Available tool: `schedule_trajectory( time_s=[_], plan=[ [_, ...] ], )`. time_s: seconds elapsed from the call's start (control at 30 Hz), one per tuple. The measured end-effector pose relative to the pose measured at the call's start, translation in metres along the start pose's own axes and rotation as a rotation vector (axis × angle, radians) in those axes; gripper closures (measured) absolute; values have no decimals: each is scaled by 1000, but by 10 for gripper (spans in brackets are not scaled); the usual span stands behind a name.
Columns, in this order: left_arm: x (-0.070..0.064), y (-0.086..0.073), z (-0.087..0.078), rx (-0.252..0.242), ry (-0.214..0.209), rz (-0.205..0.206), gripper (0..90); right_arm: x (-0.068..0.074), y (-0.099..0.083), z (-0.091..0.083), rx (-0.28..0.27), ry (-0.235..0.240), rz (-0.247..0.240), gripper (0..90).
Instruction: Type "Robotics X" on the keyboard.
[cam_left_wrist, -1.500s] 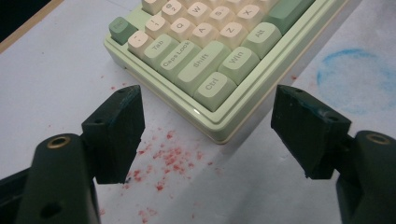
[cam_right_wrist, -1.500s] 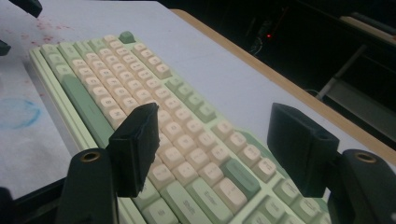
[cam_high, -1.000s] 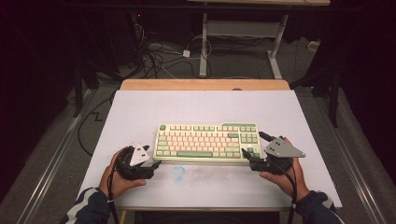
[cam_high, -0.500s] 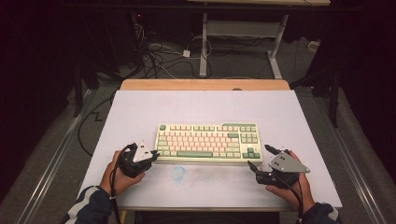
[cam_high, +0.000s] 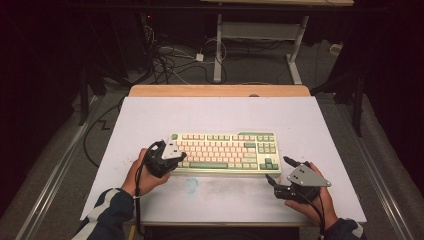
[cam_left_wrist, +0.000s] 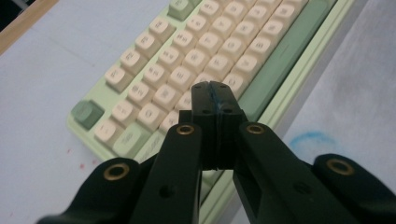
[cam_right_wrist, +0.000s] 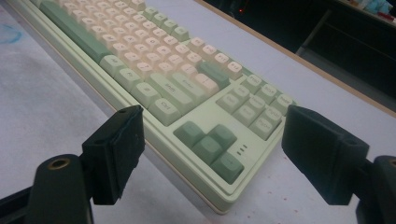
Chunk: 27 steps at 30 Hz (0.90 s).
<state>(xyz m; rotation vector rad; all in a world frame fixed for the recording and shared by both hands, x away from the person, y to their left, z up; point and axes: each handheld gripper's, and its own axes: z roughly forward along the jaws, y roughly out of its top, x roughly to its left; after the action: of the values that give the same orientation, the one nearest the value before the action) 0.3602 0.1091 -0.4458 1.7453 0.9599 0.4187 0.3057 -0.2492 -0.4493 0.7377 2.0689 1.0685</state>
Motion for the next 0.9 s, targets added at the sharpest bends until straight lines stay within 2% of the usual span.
schedule_trajectory(
  time_s=[0.1, 0.27, 0.47, 0.7, 0.9],
  plan=[
    [-6, 5, 13, 15, -18, 7, 875, 0, -1, 2, 6, 6, -2, 217],
    [-13, 9, 32, 41, -25, 35, 875, 2, -1, 3, 13, 12, -8, 216],
    [-15, 15, 51, 57, -31, 29, 875, 1, -2, 5, 21, 19, -11, 217],
    [-14, 16, 72, 83, -16, 31, 875, 1, -3, 6, 32, 26, -13, 217],
    [-15, 16, 81, 90, -3, 38, 874, 1, -4, 6, 32, 31, -12, 217]
  ],
)
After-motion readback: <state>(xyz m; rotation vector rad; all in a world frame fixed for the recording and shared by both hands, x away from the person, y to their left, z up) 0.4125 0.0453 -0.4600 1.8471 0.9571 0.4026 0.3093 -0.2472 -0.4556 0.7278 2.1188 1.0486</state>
